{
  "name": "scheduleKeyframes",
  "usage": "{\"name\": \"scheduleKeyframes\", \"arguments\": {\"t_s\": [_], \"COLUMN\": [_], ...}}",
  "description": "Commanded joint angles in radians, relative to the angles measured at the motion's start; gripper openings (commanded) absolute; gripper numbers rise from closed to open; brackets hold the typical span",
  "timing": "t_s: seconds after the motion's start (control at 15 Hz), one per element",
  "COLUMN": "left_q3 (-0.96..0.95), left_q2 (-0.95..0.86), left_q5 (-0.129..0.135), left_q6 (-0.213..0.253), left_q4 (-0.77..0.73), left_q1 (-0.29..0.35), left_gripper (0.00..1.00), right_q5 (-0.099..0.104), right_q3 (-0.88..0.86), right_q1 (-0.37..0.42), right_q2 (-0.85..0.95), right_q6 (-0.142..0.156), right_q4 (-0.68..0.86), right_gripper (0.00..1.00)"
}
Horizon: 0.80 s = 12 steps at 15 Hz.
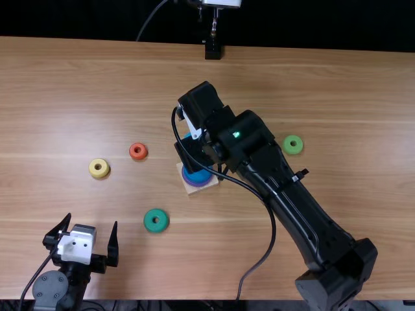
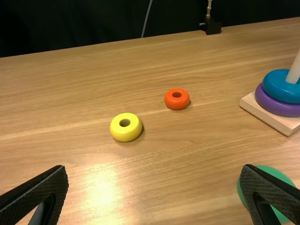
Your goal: Build the Hanoi tower: stack the rings onto the peg from bottom to top in this color order: purple, dark blue, light blue, dark green, light green, yellow, orange.
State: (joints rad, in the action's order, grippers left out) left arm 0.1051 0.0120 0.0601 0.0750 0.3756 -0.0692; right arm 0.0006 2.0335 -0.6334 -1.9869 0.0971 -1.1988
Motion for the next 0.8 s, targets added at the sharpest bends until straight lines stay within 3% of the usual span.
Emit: {"name": "scheduleKeyframes", "arguments": {"t_s": [0.0,0.73], "left_q3": [-0.105,-0.105], "left_q2": [-0.012,-0.012], "left_q5": [0.015,0.015], "left_q6": [0.012,0.013], "left_q4": [0.079,0.079], "left_q1": [0.011,0.011], "left_gripper": [1.00,1.00], "right_q5": [0.005,0.007], "right_q3": [-0.013,-0.010], "right_q1": [-0.003,0.003], "right_q2": [-0.018,-0.018], "right_q6": [-0.003,-0.007], "right_q4": [-0.001,-0.004], "right_gripper": [0.00,0.00]}}
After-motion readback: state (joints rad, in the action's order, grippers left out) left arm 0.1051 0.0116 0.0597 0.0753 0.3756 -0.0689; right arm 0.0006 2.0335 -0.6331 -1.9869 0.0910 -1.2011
